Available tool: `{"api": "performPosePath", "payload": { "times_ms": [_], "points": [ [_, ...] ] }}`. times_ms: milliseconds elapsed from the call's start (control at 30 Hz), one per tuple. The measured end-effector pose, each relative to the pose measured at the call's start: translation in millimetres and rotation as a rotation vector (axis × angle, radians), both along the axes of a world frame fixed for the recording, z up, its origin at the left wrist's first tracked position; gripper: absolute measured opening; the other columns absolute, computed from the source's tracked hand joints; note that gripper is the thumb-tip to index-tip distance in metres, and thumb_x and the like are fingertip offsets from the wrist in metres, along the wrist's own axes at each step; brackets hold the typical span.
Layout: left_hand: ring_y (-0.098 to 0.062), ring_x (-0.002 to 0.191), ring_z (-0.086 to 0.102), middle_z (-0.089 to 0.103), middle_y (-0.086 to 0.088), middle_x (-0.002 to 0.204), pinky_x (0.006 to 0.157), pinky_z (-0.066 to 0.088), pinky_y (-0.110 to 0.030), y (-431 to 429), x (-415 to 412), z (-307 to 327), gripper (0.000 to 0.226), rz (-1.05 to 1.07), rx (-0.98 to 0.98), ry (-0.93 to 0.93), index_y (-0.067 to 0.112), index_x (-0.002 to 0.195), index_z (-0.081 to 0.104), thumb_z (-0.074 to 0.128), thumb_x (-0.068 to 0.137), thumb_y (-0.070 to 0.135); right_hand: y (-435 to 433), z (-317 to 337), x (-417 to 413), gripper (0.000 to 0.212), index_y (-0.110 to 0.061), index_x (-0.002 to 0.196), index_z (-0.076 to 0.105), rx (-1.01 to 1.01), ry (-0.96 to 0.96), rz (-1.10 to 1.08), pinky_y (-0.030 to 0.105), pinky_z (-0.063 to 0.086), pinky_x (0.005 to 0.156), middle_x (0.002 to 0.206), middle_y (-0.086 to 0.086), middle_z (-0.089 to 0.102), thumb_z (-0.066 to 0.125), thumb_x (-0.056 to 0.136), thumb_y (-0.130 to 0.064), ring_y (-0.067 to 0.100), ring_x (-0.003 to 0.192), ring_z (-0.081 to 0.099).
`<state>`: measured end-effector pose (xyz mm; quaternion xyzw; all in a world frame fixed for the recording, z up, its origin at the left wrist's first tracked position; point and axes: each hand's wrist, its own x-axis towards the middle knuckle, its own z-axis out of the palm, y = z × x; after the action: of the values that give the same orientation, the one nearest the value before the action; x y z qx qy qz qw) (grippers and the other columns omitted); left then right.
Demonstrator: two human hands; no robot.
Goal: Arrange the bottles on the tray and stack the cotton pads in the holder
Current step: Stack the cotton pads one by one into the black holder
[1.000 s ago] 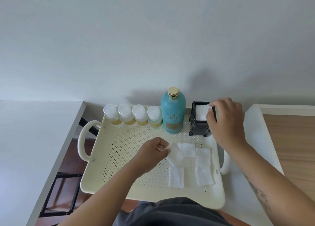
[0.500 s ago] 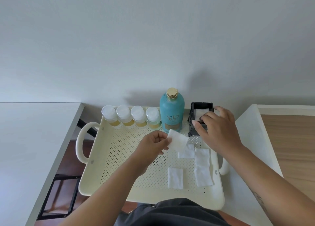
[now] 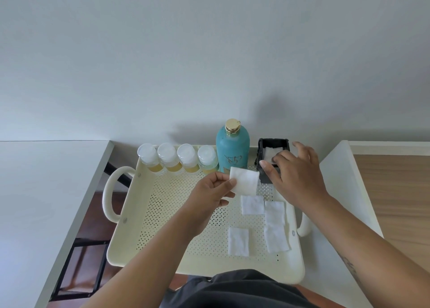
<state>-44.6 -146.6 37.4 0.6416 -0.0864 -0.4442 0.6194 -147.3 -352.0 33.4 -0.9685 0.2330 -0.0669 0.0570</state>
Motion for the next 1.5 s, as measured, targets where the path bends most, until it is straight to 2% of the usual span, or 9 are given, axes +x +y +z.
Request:
{"api": "performPosePath", "payload": {
  "times_ms": [233, 367, 533, 667, 867, 1000, 1167, 1367, 1500],
  "points": [
    [-0.012, 0.081, 0.062, 0.073, 0.004, 0.087, 0.075, 0.047, -0.03, -7, 2, 6, 0.014, -0.014, 0.002, -0.094, 0.017, 0.098, 0.067, 0.07, 0.089, 0.029, 18, 22, -10, 0.04, -0.026, 0.089, 0.068, 0.33, -0.411, -0.033, 0.043, 0.038, 0.09, 0.091, -0.016, 0.069, 0.039, 0.093, -0.053, 0.023, 0.104, 0.053],
    [-0.01, 0.079, 0.062, 0.073, 0.005, 0.087, 0.075, 0.048, -0.03, -15, 3, 10, 0.008, -0.086, 0.026, -0.204, 0.024, 0.094, 0.07, 0.07, 0.089, 0.03, 30, 31, -11, 0.024, -0.028, 0.098, 0.068, 0.534, -0.356, 0.017, 0.038, 0.04, 0.084, 0.086, -0.017, 0.068, 0.06, 0.088, -0.048, 0.01, 0.09, 0.057],
    [-0.01, 0.08, 0.063, 0.074, -0.001, 0.094, 0.074, 0.049, -0.027, -23, 5, 11, 0.012, -0.112, 0.036, -0.263, 0.027, 0.097, 0.071, 0.072, 0.087, 0.033, 27, 32, -14, 0.003, -0.032, 0.086, 0.066, 0.836, -0.289, -0.023, 0.01, 0.044, 0.059, 0.075, -0.013, 0.065, 0.065, 0.089, -0.032, -0.003, 0.072, 0.057],
    [-0.007, 0.077, 0.063, 0.071, 0.007, 0.09, 0.069, 0.051, -0.02, -20, 5, 0, 0.024, -0.144, 0.108, -0.314, 0.03, 0.108, 0.065, 0.073, 0.085, 0.034, 12, 34, -11, 0.004, -0.025, 0.089, 0.066, 0.857, -0.391, -0.162, 0.006, 0.041, 0.054, 0.077, -0.01, 0.064, 0.062, 0.091, -0.025, -0.004, 0.065, 0.056],
    [0.006, 0.08, 0.058, 0.067, 0.018, 0.098, 0.07, 0.045, -0.014, -2, -10, -35, 0.022, -0.403, 0.461, -0.653, 0.027, 0.108, 0.064, 0.069, 0.088, 0.033, -7, 33, 7, 0.011, -0.018, 0.092, 0.064, 0.879, -0.513, -0.431, 0.02, 0.04, 0.057, 0.081, -0.008, 0.062, 0.06, 0.091, -0.028, 0.007, 0.069, 0.056],
    [-0.007, 0.09, 0.062, 0.067, 0.008, 0.107, 0.077, 0.05, -0.023, 3, -22, -51, 0.023, -0.54, 0.558, -0.689, 0.024, 0.109, 0.064, 0.068, 0.088, 0.031, -7, 29, 20, 0.01, -0.019, 0.086, 0.061, 0.897, -0.517, -0.506, 0.015, 0.044, 0.059, 0.075, -0.01, 0.058, 0.06, 0.089, -0.028, -0.004, 0.056, 0.054],
    [-0.011, 0.095, 0.059, 0.064, 0.007, 0.108, 0.084, 0.052, -0.03, 4, -31, -62, 0.024, -0.657, 0.629, -0.787, 0.023, 0.107, 0.064, 0.07, 0.085, 0.031, -5, 22, 22, 0.008, -0.025, 0.084, 0.06, 0.771, -0.349, -0.546, 0.048, 0.046, 0.092, 0.075, -0.009, 0.057, 0.055, 0.087, -0.031, 0.022, 0.08, 0.057],
    [-0.017, 0.104, 0.048, 0.06, 0.004, 0.108, 0.08, 0.046, -0.031, 4, -34, -72, 0.02, -0.723, 0.679, -0.989, 0.023, 0.107, 0.063, 0.066, 0.087, 0.025, -1, 15, 2, 0.016, -0.012, 0.1, 0.061, 0.164, -0.364, -0.168, 0.041, 0.043, 0.075, 0.099, 0.007, 0.06, 0.057, 0.088, -0.021, 0.034, 0.091, 0.052],
    [-0.015, 0.103, 0.047, 0.06, 0.006, 0.108, 0.08, 0.045, -0.029, 9, -33, -76, 0.018, -0.716, 0.669, -0.967, 0.024, 0.106, 0.063, 0.066, 0.088, 0.028, 5, 5, -6, 0.021, -0.014, 0.098, 0.067, 0.001, -0.261, -0.011, 0.042, 0.043, 0.081, 0.103, -0.002, 0.066, 0.061, 0.087, -0.03, 0.034, 0.107, 0.052]
  ]
}}
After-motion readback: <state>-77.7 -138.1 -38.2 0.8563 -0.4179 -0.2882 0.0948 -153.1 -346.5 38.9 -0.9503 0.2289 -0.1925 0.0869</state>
